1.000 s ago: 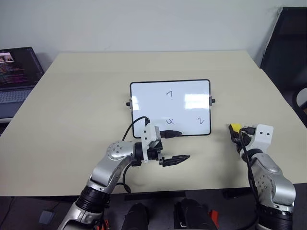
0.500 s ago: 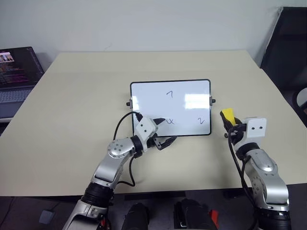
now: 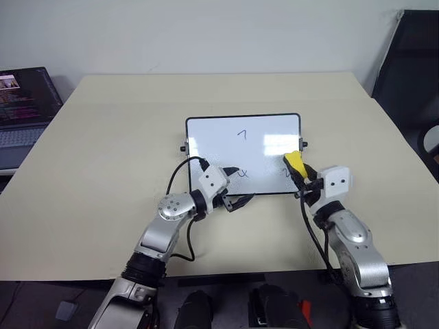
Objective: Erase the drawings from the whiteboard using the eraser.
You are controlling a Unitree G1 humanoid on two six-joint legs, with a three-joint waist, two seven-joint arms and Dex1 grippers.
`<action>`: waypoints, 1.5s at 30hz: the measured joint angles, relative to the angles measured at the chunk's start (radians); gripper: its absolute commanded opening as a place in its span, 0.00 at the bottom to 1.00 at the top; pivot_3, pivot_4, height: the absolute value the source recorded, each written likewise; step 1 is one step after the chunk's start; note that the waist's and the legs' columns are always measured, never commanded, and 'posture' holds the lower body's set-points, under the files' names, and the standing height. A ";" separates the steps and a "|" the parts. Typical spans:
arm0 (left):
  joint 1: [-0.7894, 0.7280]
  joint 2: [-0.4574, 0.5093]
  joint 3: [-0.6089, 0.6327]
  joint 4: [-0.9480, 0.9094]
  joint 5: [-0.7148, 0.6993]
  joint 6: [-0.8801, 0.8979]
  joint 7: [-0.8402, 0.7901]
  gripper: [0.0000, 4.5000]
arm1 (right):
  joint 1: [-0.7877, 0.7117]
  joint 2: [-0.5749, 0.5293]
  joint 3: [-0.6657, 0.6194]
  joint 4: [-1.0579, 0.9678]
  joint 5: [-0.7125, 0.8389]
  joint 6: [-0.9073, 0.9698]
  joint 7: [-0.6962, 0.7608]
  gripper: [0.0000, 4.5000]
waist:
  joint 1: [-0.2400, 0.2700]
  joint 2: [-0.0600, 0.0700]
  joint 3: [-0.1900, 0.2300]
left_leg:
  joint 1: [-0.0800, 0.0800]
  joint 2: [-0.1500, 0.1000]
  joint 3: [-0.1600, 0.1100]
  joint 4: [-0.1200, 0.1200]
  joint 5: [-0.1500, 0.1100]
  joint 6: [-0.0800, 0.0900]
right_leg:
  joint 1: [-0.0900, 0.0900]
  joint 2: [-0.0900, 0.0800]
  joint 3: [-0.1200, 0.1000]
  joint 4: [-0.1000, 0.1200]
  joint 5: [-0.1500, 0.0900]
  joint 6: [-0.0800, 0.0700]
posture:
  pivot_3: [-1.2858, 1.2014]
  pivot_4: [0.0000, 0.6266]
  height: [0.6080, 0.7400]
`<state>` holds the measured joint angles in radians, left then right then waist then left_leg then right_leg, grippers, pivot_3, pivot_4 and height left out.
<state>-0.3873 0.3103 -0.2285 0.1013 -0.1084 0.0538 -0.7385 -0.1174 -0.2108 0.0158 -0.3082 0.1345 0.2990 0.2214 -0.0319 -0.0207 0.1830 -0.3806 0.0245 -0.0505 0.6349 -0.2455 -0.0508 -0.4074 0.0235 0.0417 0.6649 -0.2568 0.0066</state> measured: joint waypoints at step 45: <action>-0.011 0.000 0.002 0.012 0.005 -0.044 0.029 1.00 | 0.003 -0.074 -0.023 -0.043 -0.042 0.121 0.016 0.23 | 0.001 -0.001 0.000 | -0.003 0.000 0.001 0.008 0.000 0.000 | 0.000 0.000 0.002 -0.002 0.005 0.004 | 0.52 0.24 1.00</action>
<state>-0.3983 0.3106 -0.2260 0.1137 -0.1039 0.0100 -0.7092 -0.1140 -0.2846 -0.0071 -0.3508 0.0921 0.4202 0.2373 -0.0313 -0.0214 0.1827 -0.3839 0.0241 -0.0500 0.6427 -0.2455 -0.0504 -0.4069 0.0239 0.0436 0.6633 -0.2522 0.0111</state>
